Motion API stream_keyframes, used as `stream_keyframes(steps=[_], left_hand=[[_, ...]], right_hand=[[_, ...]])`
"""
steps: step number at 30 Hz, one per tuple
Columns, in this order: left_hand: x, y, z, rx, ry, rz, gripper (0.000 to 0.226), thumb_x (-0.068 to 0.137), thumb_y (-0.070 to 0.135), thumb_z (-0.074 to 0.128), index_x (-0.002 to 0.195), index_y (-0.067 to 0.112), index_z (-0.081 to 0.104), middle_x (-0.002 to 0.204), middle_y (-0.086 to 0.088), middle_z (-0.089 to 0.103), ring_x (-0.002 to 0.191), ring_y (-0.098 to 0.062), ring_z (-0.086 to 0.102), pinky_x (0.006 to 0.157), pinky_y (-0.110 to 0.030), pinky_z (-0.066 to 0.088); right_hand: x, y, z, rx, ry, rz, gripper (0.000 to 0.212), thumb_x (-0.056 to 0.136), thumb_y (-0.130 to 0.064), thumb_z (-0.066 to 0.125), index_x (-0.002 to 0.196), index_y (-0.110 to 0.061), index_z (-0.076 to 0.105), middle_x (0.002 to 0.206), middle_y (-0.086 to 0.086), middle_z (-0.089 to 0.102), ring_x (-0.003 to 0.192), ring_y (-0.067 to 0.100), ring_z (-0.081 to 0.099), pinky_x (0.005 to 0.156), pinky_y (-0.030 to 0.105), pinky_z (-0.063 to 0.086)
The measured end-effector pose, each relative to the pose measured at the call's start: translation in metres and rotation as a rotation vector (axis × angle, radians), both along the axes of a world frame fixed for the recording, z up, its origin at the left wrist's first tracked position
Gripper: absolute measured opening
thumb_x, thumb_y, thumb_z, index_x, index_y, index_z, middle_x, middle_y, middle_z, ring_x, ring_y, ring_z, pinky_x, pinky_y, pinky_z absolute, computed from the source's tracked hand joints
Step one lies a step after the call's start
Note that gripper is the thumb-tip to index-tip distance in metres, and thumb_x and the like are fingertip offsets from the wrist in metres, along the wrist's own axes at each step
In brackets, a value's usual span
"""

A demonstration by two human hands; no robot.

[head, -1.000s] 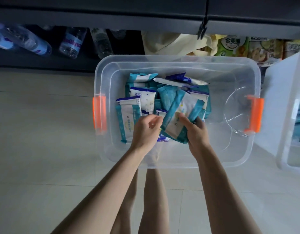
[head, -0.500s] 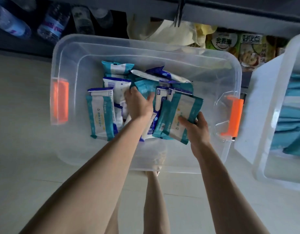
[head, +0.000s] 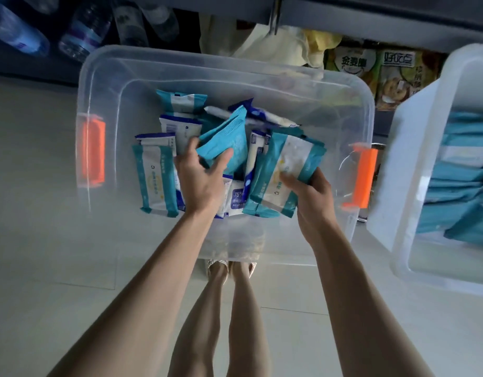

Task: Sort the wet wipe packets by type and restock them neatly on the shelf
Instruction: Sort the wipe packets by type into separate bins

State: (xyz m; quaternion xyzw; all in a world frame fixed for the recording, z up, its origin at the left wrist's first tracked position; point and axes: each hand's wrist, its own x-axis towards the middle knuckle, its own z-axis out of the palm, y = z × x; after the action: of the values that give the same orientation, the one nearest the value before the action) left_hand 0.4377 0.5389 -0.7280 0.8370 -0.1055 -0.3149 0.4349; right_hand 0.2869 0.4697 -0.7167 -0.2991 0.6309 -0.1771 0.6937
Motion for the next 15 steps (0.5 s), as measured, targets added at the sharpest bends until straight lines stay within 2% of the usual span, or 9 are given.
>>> stream_keyframes(steps=[2,4,7,9,12,15], left_hand=[[0.003,0.003,0.026,-0.109,0.043,0.019,0.033,0.078,0.028,0.075,0.105,0.025,0.056,0.110,-0.008,0.063,0.099,-0.017,0.063,0.080,-0.032,0.056],[0.003,0.004,0.054,-0.227,0.147,0.042,0.029,0.082,0.015,0.073,0.106,0.015,0.058,0.106,-0.003,0.065,0.097,-0.012,0.064,0.080,-0.026,0.053],[-0.008,0.003,0.095,-0.286,0.417,0.086,0.027,0.081,0.018,0.072,0.106,0.018,0.060,0.106,-0.002,0.068,0.100,-0.018,0.065,0.086,-0.037,0.053],[-0.021,0.003,0.115,-0.272,0.614,0.106,0.031,0.085,0.018,0.068,0.114,0.018,0.057,0.118,-0.008,0.065,0.108,-0.024,0.063,0.090,-0.046,0.052],[-0.047,-0.001,0.143,-0.284,0.801,0.077,0.048,0.088,0.023,0.063,0.132,0.012,0.047,0.130,-0.014,0.058,0.117,-0.030,0.058,0.097,-0.050,0.047],[-0.087,-0.012,0.168,-0.272,0.866,0.051,0.043,0.094,0.021,0.053,0.135,0.009,0.046,0.128,-0.014,0.060,0.116,-0.028,0.058,0.095,-0.044,0.050]], right_hand=[[0.000,-0.001,0.018,0.000,-0.086,-0.022,0.029,0.081,0.009,0.060,0.101,-0.012,0.061,0.093,0.005,0.070,0.083,0.021,0.067,0.077,0.037,0.057],[-0.002,-0.001,0.041,0.021,-0.162,-0.041,0.029,0.080,0.010,0.058,0.100,-0.011,0.061,0.092,0.006,0.069,0.082,0.022,0.066,0.077,0.038,0.056],[-0.012,-0.003,0.075,0.060,-0.232,-0.076,0.029,0.070,-0.001,0.059,0.096,-0.013,0.060,0.086,0.006,0.068,0.076,0.023,0.065,0.072,0.038,0.054],[-0.024,-0.004,0.098,0.082,-0.231,-0.115,0.031,0.063,-0.010,0.059,0.094,-0.014,0.060,0.086,0.009,0.065,0.076,0.025,0.063,0.075,0.040,0.052],[-0.052,-0.006,0.133,0.088,-0.186,-0.080,0.030,0.074,-0.019,0.066,0.103,-0.013,0.063,0.090,0.009,0.067,0.078,0.026,0.065,0.077,0.043,0.053],[-0.091,-0.012,0.161,0.082,-0.155,-0.024,0.029,0.088,-0.021,0.063,0.115,-0.010,0.062,0.089,0.007,0.072,0.074,0.021,0.069,0.069,0.038,0.058]])
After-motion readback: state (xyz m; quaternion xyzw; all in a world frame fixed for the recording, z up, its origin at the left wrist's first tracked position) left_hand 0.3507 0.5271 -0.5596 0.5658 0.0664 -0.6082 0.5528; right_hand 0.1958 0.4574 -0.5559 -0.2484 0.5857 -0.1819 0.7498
